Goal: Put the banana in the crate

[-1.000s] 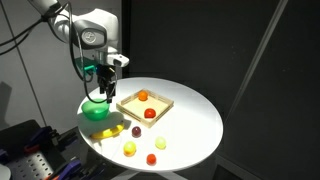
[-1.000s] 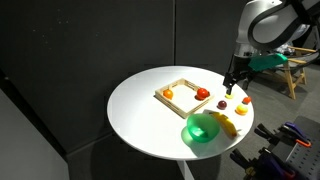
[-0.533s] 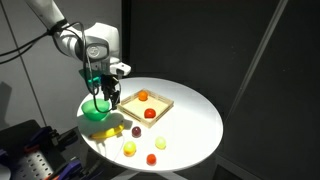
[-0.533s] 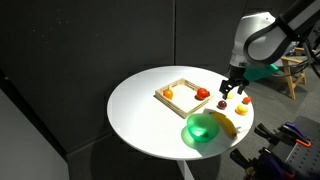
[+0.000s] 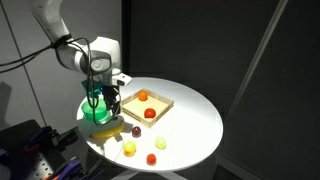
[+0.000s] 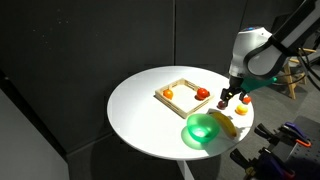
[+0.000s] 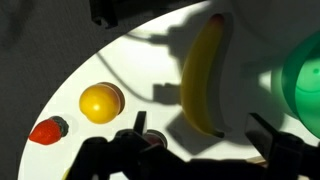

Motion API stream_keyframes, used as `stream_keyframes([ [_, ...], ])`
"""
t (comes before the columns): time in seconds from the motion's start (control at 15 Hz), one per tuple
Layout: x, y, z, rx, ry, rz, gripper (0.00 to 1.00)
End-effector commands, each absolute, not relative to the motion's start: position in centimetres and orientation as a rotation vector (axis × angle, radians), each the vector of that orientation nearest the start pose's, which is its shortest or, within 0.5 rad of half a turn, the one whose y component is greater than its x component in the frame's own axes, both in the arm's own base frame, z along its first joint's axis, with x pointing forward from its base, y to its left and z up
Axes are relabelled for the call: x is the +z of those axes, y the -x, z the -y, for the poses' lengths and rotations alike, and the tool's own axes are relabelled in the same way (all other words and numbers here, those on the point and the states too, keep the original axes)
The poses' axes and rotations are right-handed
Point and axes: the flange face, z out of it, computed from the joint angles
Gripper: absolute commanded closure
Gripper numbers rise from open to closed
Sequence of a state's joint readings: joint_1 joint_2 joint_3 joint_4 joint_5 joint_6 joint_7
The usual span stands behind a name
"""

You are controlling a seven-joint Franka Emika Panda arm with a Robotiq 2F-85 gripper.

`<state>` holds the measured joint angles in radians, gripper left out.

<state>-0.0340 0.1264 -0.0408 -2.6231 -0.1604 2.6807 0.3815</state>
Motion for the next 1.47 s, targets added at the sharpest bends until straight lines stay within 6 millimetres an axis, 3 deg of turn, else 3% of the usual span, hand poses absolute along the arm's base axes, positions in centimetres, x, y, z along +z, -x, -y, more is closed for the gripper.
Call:
stream_keyframes([
  [0.0, 18.5, -42.0, 3.2, 0.122, 3.178, -0.624, 0.0],
  [0.27, 17.4, -41.6, 3.3, 0.166, 3.169, -0.678, 0.0],
  [1.4, 17.0, -41.9, 3.0, 0.173, 3.172, -0.633, 0.0],
])
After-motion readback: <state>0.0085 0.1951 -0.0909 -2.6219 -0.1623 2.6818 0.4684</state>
